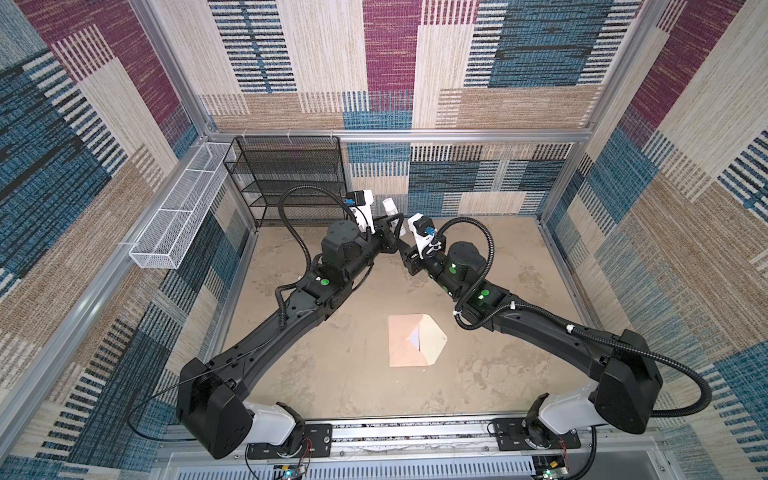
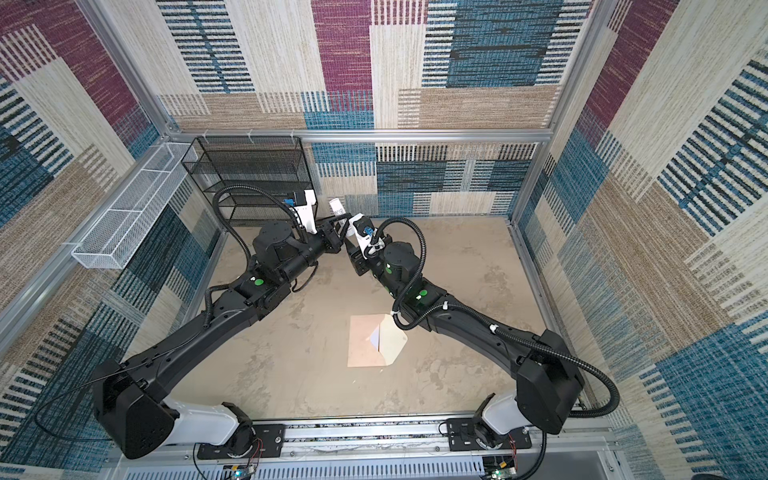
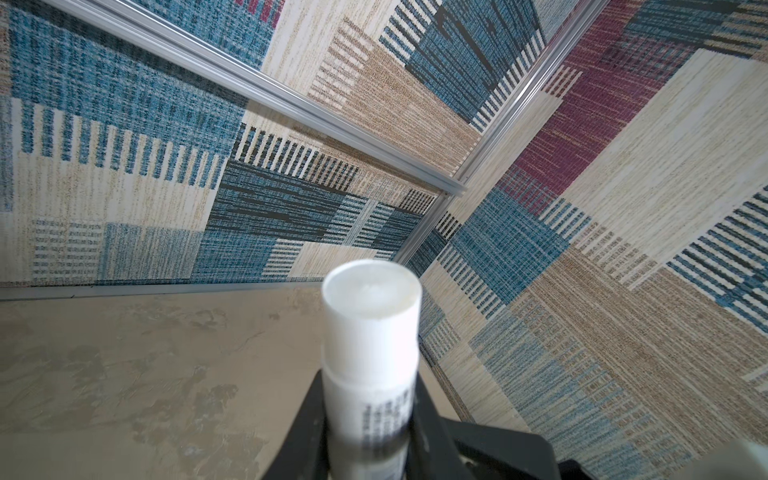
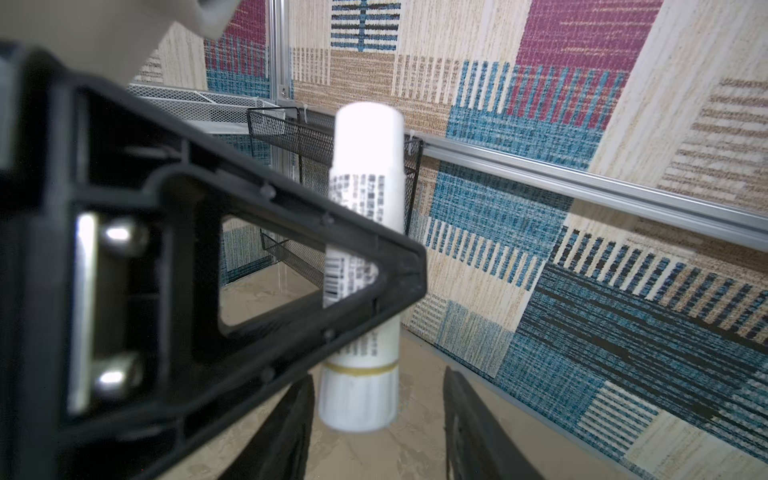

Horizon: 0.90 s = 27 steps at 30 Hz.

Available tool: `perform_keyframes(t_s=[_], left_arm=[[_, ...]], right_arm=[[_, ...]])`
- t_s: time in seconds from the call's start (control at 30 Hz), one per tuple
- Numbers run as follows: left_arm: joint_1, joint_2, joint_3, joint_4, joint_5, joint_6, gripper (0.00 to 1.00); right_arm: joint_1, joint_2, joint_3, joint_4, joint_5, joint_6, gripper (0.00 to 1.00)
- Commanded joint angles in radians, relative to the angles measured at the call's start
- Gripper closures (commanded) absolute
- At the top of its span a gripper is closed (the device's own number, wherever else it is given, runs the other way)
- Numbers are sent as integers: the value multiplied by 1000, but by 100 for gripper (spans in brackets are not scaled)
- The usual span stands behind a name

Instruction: Place the letter into the envelope and seal it

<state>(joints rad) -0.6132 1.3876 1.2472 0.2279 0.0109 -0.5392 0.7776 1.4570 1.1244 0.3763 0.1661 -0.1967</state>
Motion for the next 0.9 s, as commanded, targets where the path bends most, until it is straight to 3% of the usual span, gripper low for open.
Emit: perform_keyframes(t_s=[0.0, 0.27, 0.57, 0.87], left_arm=[[-2, 5, 13, 18, -9, 21, 100], [-2, 6, 13, 16, -3, 26, 100], [-2, 7, 13, 11, 4, 21, 100], [-2, -1, -1, 7, 17, 13, 100]], right_arm=[[2, 8, 17, 26, 12, -20, 50], [3, 19, 29, 5, 1, -40, 63], [5, 22, 32, -11, -10, -49, 64], [5, 13, 31, -8, -9, -50, 75]])
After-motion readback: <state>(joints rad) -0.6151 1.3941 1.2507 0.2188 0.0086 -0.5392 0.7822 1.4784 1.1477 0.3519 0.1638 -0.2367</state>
